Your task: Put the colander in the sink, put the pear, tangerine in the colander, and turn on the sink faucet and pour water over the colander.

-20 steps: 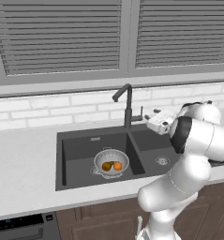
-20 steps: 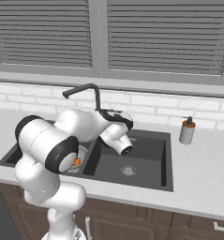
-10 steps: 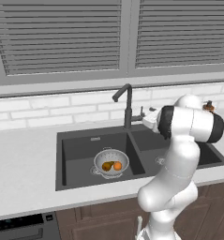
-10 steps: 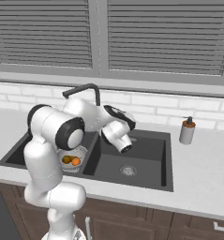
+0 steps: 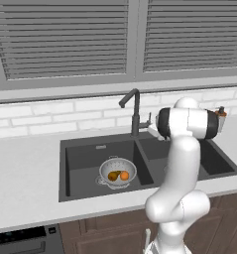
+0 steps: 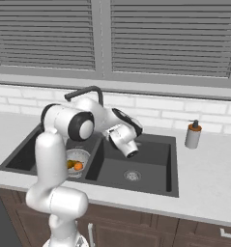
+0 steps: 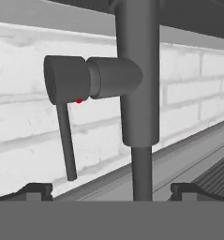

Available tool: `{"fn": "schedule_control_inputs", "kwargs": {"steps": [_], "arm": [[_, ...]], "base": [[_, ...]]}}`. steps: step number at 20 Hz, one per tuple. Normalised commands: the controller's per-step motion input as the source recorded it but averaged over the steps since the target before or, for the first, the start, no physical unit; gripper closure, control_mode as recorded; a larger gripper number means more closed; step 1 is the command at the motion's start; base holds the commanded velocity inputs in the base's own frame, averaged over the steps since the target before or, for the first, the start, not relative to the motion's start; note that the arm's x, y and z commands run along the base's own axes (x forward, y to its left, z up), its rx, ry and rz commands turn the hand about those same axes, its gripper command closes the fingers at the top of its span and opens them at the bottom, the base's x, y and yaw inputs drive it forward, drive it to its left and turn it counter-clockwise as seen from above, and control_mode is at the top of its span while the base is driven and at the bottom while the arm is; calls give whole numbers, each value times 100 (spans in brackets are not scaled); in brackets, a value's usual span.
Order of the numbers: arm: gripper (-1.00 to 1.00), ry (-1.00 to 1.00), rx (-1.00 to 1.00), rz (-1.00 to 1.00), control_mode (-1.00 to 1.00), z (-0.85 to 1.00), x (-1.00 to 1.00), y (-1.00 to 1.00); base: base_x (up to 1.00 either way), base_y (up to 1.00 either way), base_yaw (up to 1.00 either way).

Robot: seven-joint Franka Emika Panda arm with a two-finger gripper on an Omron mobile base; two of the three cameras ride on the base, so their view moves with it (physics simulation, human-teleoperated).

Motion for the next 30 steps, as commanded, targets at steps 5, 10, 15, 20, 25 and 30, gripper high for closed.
{"fn": "schedule_control_inputs", "kwargs": {"steps": [5,10,15,20,25,30], "arm": [[-100,0,6,-2,-100,-4,45,-8],[-100,-1,6,0,-100,0,48,0],[-100,0,1,0,-100,-6,47,0],[-100,0,0,-4,-100,-38,38,0],[-100,-1,0,-5,-100,-27,24,0],[-100,-3,0,-6,-100,-17,19,0]], "base": [[0,0,0],[0,0,0],[0,0,0],[0,0,0],[0,0,0],[0,0,0]]}}
